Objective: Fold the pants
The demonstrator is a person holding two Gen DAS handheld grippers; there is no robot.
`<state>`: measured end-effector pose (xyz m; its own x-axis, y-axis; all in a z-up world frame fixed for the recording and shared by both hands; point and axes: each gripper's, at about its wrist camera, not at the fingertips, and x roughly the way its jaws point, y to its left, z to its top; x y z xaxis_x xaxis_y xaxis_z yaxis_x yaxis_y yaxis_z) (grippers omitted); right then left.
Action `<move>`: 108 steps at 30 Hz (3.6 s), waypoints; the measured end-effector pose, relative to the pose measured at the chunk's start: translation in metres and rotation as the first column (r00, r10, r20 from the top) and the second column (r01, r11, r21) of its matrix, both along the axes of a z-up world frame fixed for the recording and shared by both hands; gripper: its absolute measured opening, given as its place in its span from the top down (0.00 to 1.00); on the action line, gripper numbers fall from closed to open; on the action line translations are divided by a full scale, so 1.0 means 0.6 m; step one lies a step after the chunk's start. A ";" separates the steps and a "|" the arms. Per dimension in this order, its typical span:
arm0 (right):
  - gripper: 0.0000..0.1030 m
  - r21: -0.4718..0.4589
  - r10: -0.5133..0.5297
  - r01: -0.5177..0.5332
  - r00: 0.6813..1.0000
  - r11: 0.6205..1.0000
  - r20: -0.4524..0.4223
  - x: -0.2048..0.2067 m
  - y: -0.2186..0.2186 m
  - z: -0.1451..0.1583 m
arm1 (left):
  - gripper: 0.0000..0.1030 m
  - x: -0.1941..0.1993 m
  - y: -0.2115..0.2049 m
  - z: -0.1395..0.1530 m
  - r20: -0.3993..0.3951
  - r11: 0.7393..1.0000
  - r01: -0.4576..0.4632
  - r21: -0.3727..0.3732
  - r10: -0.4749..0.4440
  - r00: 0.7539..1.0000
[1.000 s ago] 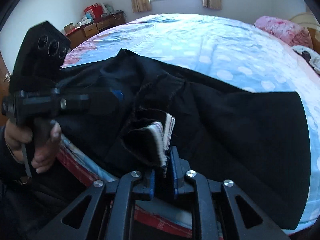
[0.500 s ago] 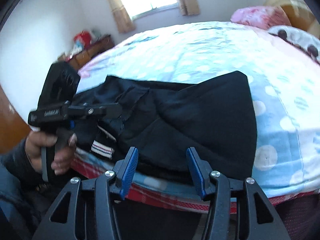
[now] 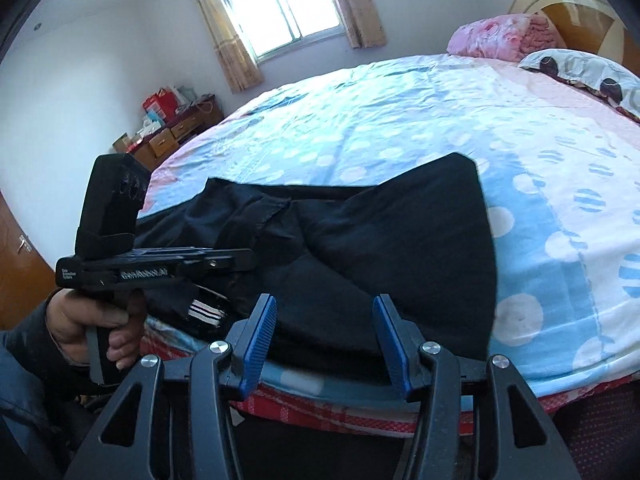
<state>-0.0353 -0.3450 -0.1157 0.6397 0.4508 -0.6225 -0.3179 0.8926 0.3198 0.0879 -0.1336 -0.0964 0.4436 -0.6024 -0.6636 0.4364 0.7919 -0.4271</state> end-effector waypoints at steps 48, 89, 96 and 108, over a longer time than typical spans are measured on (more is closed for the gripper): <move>0.45 0.260 0.451 -0.372 0.792 0.891 -0.412 0.421 0.404 -0.014 | 0.30 0.017 0.229 -0.041 0.103 0.931 -0.304 0.203 0.289 0.952; 0.43 0.151 0.369 -0.337 0.866 0.929 -0.337 0.180 0.308 -0.051 | 0.03 -0.046 0.275 -0.050 0.162 0.807 -0.444 0.390 0.415 0.895; 0.43 0.103 0.328 -0.312 0.918 0.944 -0.224 0.128 0.275 0.007 | 0.03 -0.067 0.299 -0.028 0.180 0.811 -0.451 0.372 0.414 0.892; 0.43 0.148 0.304 -0.288 0.948 0.946 -0.094 0.095 0.272 0.024 | 0.03 -0.127 0.512 0.008 0.253 0.675 -0.628 0.388 0.577 0.776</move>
<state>0.0215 -0.1817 -0.1014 0.3931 0.6913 -0.6063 -0.5160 0.7116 0.4768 0.0116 0.1736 -0.0915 0.6877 0.1550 -0.7093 -0.1811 0.9827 0.0392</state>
